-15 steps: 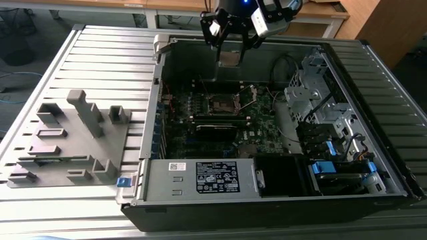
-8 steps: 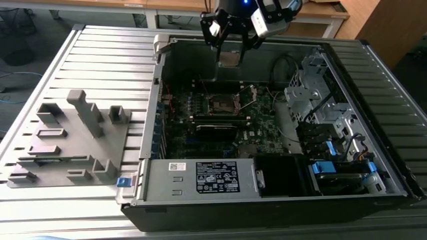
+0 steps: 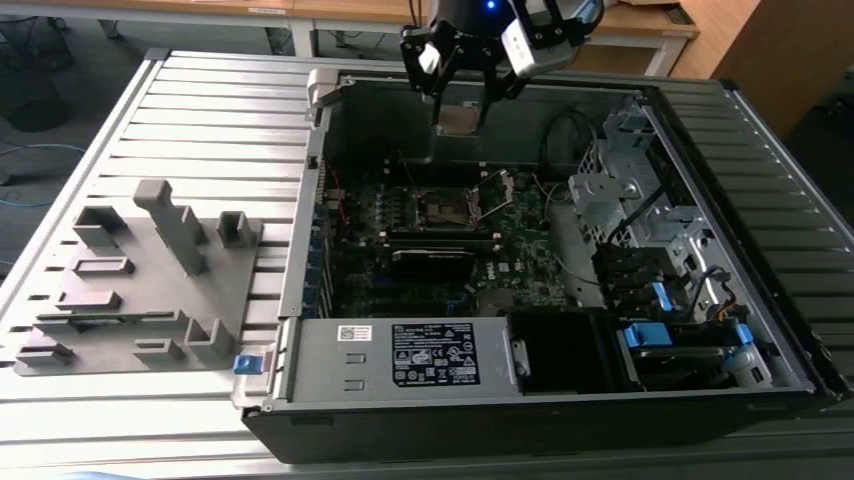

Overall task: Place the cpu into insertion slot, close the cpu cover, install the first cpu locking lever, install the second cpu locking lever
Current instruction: 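Place the cpu into insertion slot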

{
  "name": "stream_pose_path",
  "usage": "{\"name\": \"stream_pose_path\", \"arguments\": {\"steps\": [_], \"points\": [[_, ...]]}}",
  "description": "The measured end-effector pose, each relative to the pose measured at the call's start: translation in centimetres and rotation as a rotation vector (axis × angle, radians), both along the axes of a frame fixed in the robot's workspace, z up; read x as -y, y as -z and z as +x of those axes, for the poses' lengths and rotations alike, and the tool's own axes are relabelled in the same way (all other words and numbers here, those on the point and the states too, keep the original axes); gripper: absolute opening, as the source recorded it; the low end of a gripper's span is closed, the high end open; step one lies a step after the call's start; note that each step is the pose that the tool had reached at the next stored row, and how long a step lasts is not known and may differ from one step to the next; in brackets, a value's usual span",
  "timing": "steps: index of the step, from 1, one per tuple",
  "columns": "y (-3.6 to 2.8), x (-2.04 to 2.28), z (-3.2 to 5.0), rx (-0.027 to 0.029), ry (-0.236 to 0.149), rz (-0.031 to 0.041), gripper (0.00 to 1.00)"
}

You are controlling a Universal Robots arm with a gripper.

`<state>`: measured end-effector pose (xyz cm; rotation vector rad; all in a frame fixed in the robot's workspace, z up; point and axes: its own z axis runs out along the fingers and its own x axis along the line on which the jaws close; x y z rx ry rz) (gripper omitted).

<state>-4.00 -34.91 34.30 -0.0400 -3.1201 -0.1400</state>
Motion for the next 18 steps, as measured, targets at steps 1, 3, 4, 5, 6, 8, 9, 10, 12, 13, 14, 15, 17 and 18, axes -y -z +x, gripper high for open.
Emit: {"name": "stream_pose_path", "arguments": {"steps": [1,3,4,5,6,8,9,10,12,13,14,15,17,18], "points": [[0.01,0.0,0.0,0.0,0.0,0.0,0.54],[0.05,0.0,0.0,0.0,0.0,0.0001,0.54],[0.07,0.0,0.0,0.0,0.0,0.0001,0.54],[0.09,0.0,0.0,0.0,0.0,0.0,0.54],[0.12,0.0,0.0,0.0,0.0,0.0,0.54],[0.28,0.0,0.0,0.0,0.0,0.0,0.54],[0.38,0.0,0.0,-0.0001,0.0,-0.0001,0.54],[0.38,0.0,0.0,0.0,0.0,0.0,0.54],[0.39,0.0,0.0,0.0,0.0,0.0,0.54],[0.41,0.0,0.0,0.0,0.0,0.0001,0.54],[0.42,0.0,0.0,0.0,0.0,0.0001,0.54],[0.45,0.0,0.0,0.0,0.0,0.0001,0.54],[0.52,0.0,0.0,0.0,0.0,0.0001,0.54],[0.58,0.0,0.0,0.0,0.0,0.0001,0.54]]}}
